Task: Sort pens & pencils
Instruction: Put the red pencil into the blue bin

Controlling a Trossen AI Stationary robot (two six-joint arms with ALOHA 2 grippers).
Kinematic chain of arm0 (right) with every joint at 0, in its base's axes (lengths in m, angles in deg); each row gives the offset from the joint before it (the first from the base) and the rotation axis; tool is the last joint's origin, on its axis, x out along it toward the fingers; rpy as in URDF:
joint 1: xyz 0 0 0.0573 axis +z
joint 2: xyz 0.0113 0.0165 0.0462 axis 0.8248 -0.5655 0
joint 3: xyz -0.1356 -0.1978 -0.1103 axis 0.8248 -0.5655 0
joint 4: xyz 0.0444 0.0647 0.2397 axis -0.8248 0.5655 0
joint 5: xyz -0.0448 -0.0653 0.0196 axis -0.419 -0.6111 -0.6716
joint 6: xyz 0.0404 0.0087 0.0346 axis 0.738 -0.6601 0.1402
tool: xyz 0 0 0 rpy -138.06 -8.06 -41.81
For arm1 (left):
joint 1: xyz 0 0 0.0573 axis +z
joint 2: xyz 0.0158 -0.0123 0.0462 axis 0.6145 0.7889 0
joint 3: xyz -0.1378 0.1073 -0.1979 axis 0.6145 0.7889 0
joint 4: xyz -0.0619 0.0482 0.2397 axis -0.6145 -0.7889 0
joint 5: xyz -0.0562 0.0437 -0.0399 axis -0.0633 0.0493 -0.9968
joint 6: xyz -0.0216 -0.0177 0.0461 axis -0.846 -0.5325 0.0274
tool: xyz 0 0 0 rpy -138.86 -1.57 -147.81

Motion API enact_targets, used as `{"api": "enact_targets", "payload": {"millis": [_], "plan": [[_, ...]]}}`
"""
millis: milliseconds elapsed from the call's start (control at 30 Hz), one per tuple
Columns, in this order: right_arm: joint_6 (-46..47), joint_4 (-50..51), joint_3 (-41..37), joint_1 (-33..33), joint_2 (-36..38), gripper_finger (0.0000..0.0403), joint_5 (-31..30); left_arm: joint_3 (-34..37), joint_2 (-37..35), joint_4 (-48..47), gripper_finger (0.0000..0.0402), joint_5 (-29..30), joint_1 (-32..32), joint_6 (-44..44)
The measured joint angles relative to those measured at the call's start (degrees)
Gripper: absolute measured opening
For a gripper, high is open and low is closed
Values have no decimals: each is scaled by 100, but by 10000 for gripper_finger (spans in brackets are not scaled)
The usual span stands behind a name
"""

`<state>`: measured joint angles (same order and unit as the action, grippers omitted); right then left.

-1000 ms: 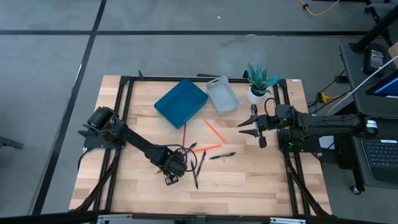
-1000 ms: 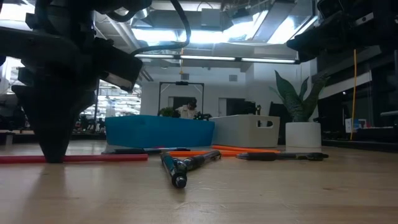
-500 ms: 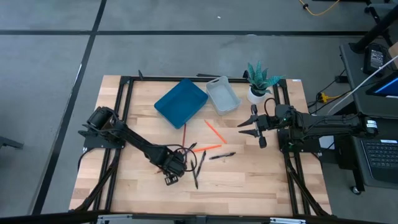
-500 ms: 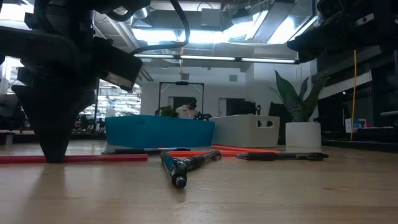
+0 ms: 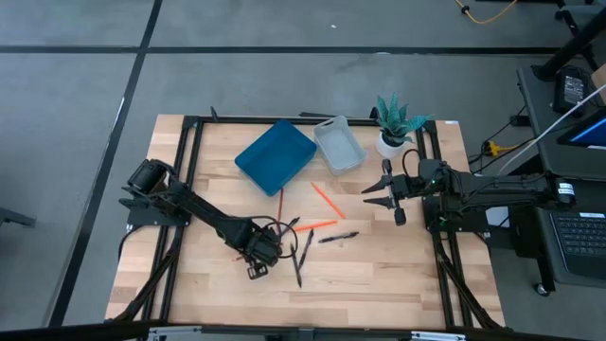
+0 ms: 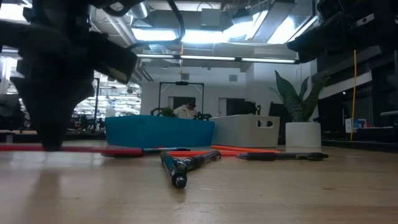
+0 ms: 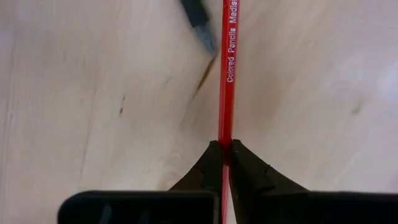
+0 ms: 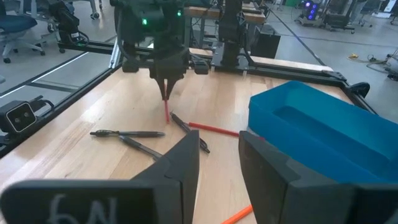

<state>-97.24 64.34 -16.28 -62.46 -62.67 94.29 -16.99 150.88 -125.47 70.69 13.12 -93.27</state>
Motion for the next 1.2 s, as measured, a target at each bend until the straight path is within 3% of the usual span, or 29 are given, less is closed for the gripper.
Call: {"api": "enact_targets", "payload": {"millis": [433, 867, 1033, 1200], "plan": [[-4, 112, -4, 0, -7, 115, -4, -6, -982, -104, 4, 409, 81, 281], [-37, 143, -4, 0, -7, 115, -7, -17, -1925, -98, 1, 1898, 101, 1132], [-129, 145, -4, 0, -7, 115, -8, -17, -1948, -100, 0, 1957, 225, 1200], [-129, 147, -4, 0, -7, 115, -8, -17, -1946, -97, 3, 1647, 354, 1193]]}}
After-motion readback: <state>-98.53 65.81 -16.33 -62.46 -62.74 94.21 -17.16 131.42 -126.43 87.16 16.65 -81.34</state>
